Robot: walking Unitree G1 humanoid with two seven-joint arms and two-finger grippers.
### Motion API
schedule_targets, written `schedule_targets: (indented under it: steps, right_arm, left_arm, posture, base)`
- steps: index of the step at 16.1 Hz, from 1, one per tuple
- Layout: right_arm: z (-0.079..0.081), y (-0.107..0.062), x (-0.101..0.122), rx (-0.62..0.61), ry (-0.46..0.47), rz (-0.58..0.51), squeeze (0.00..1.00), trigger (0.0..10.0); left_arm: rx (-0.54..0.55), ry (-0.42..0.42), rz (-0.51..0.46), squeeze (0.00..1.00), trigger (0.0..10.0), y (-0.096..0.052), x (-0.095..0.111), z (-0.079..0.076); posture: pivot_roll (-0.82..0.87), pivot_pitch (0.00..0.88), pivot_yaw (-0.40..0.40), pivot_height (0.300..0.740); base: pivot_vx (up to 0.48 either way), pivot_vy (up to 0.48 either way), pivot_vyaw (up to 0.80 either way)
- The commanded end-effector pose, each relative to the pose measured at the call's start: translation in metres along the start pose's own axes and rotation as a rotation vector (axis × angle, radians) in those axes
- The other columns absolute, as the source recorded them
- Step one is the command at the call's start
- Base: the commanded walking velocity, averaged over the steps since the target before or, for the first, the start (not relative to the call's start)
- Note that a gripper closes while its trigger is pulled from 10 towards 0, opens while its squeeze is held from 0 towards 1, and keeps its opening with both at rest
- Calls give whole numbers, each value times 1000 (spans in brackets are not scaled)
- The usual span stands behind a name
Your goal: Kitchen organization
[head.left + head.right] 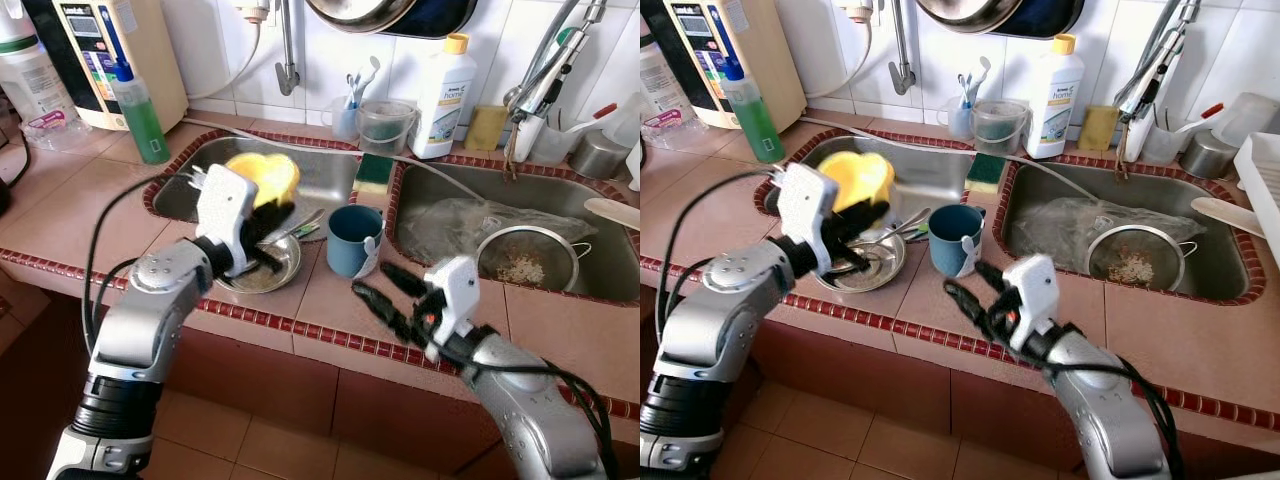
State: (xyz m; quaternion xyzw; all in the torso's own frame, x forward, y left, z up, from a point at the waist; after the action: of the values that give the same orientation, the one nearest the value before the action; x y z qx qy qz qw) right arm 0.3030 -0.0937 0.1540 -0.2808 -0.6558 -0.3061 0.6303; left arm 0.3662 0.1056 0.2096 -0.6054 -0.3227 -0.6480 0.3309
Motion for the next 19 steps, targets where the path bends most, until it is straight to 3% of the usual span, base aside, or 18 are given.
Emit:
schedule_targets:
  steps: [1, 3, 5, 7, 9, 12, 19]
  right_arm:
    - [-5, 1, 7, -23, 3, -39, 0, 10000]
    - [-13, 5, 21, -82, 22, -122, 0, 10000]
    - [-30, 7, 32, -212, 15, -197, 0, 10000]
    - [-47, 7, 44, -377, -58, -259, 0, 10000]
    - [-64, 3, 48, -515, -69, -285, 0, 10000]
    - [-71, 0, 44, -592, -97, -279, 0, 10000]
    - [-68, 6, 38, -580, -112, -274, 0, 10000]
  left_arm:
    - [53, 29, -53, 0, 10000, 0, 14, 11]
    - [166, 85, -57, 0, 10000, -2, 5, 28]
    - [221, 24, -15, 0, 10000, -4, -13, 36]
    - [252, -43, -35, 0, 10000, -5, -18, 37]
    - [269, -49, -50, 0, 10000, -5, -19, 39]
    - [284, -29, -44, 0, 10000, -6, -22, 43]
    - [260, -31, -31, 0, 10000, -1, -28, 36]
  posture:
    - [-90, 20, 31, 740]
    - [-85, 18, 31, 740]
    - [-83, 19, 30, 740]
    - [-83, 18, 31, 740]
    - [-80, 17, 30, 740]
    - [-78, 17, 30, 740]
    - [-79, 10, 32, 740]
  base:
    - [0, 0, 0]
    - [0, 0, 0]
    - [0, 0, 0]
    - [0, 0, 0]
    - [0, 0, 0]
    - [0, 227, 0]
    - [0, 413, 0]
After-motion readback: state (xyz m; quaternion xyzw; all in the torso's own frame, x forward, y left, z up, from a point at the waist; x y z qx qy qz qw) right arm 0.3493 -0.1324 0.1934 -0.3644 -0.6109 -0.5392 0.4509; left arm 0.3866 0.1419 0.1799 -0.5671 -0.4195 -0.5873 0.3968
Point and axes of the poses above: a point about 5 cm out from each wrist's last joint towards the gripper, its own y axis pointing out of the wrist towards the gripper, its own x axis along the axis of the wrist's last joint, z = x × y, the point moved 5 cm from there along y, pointing out of the wrist towards the gripper, and after that the axes turned 3 degrees about -y, right-handed, at the moved point
